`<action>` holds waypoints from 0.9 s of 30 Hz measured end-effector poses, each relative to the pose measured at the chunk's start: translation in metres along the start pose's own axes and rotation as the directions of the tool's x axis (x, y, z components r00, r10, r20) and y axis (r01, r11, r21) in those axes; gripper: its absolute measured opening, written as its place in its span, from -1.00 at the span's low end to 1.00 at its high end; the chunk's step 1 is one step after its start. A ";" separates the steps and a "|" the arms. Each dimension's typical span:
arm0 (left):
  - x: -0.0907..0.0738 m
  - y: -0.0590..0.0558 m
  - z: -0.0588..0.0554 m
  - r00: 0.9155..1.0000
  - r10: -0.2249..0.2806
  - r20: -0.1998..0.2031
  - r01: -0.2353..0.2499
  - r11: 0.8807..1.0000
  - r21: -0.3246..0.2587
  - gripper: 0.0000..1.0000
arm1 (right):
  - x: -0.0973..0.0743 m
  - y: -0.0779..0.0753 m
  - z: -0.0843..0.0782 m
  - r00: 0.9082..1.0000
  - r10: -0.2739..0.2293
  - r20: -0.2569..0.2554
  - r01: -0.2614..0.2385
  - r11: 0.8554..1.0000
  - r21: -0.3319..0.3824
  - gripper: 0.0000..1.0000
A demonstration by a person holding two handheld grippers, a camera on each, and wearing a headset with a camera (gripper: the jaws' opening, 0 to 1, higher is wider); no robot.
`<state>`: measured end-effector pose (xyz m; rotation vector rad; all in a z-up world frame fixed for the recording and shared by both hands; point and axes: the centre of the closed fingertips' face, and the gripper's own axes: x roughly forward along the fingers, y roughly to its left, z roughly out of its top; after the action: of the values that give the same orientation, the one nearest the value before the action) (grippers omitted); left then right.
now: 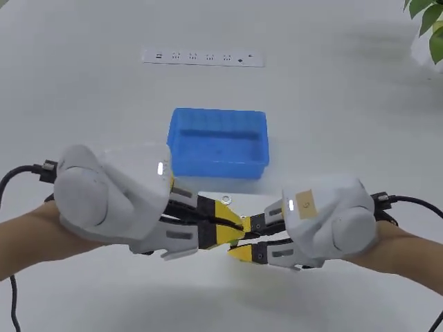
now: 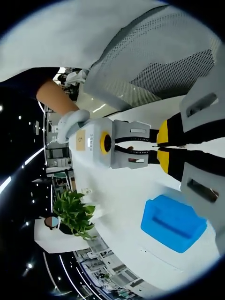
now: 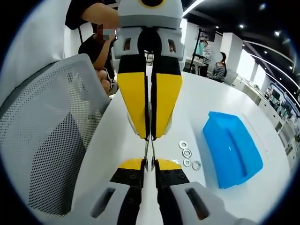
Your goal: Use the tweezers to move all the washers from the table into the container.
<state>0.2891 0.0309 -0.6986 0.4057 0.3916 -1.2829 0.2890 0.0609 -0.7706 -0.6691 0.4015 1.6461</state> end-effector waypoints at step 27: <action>-0.010 0.028 0.000 0.999 0.052 0.002 -0.052 0.997 0.051 -0.91 | -0.003 -0.020 -0.017 0.996 -0.083 -0.042 0.084 0.996 0.018 -0.45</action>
<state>0.3138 0.0459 -0.6913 0.4559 0.3464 -1.2446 0.3122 0.0521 -0.7793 -0.6972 0.4135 1.5492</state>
